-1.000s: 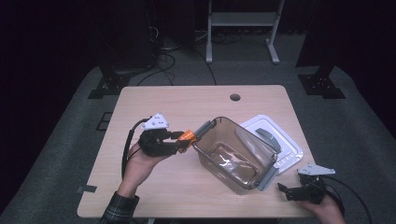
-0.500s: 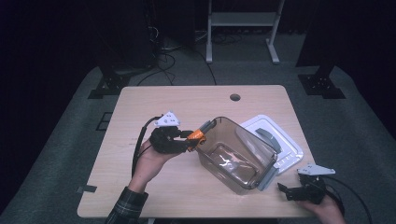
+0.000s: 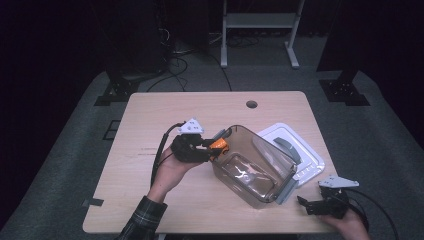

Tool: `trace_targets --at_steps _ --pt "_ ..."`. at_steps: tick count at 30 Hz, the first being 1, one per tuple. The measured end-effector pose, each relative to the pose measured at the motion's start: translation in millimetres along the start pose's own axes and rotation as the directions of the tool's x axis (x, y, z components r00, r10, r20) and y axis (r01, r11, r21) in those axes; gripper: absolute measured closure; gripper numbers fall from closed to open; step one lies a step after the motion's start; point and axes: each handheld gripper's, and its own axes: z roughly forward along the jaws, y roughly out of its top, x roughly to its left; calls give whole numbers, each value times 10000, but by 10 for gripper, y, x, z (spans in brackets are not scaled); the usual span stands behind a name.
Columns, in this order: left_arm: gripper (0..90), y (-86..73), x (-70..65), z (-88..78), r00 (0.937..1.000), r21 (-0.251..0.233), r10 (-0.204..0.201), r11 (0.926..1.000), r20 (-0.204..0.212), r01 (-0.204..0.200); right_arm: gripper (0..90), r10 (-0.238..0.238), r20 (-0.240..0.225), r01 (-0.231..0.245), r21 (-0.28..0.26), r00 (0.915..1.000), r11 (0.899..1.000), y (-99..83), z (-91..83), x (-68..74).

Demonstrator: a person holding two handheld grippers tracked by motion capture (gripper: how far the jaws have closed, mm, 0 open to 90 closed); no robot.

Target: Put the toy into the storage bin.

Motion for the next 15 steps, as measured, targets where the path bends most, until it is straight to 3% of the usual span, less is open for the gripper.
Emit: trace_targets --at_steps 15 --pt "586 54 -27 205 9998 187 131 9997 123 -134 13 6 -1 -6 5 10000 10000 0 0 1"
